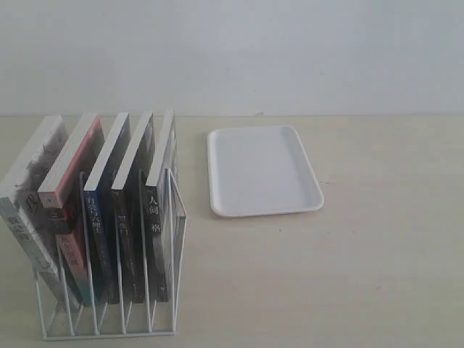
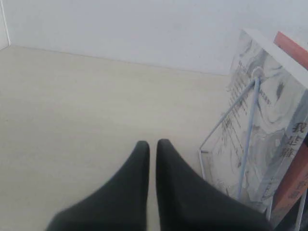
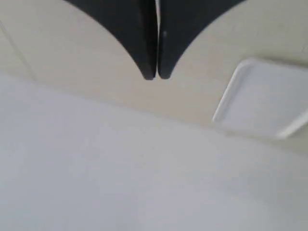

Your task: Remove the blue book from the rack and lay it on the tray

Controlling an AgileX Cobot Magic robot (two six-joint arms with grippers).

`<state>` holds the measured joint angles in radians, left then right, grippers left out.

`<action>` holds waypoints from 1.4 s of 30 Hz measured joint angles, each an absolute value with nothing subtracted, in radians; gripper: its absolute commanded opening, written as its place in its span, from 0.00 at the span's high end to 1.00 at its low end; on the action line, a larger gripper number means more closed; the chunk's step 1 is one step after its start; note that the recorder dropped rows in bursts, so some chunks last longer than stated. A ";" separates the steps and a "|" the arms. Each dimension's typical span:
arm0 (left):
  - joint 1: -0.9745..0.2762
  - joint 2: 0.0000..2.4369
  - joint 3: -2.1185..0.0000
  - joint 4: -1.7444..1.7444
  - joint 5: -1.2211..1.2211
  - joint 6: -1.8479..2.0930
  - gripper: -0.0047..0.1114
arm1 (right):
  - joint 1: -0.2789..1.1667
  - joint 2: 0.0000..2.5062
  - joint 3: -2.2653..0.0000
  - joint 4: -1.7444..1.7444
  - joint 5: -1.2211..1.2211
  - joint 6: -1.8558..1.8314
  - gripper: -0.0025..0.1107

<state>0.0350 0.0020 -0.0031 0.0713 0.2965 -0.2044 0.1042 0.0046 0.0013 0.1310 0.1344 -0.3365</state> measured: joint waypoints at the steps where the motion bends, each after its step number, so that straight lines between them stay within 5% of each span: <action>1: 0.035 0.002 -0.003 0.071 0.297 -0.204 0.92 | 0.104 0.005 0.001 0.131 0.034 -0.341 0.98; 8: 0.035 0.002 -0.003 0.071 0.297 -0.204 0.92 | 0.104 0.000 0.001 0.131 -0.866 -0.334 0.98; 15: 0.035 0.002 -0.003 0.071 0.297 -0.204 0.92 | 0.104 0.000 -0.031 0.143 -1.203 0.075 0.98; 17: 0.035 0.002 -0.003 0.071 0.297 -0.204 0.92 | 0.104 0.000 -0.115 0.143 -1.128 0.086 0.98; 19: 0.035 0.002 -0.003 0.071 0.297 -0.204 0.92 | 0.104 0.064 -0.277 0.131 -0.737 0.086 0.98; 26: 0.035 0.002 -0.003 0.071 0.297 -0.204 0.92 | 0.104 0.385 -0.445 0.085 -0.056 0.147 0.98; 36: 0.035 0.002 -0.003 0.071 0.297 -0.204 0.92 | 0.104 0.467 -0.492 0.082 0.032 0.183 0.98; 42: 0.035 0.002 -0.003 0.071 0.297 -0.204 0.92 | 0.104 0.576 -0.717 0.076 0.339 0.000 0.98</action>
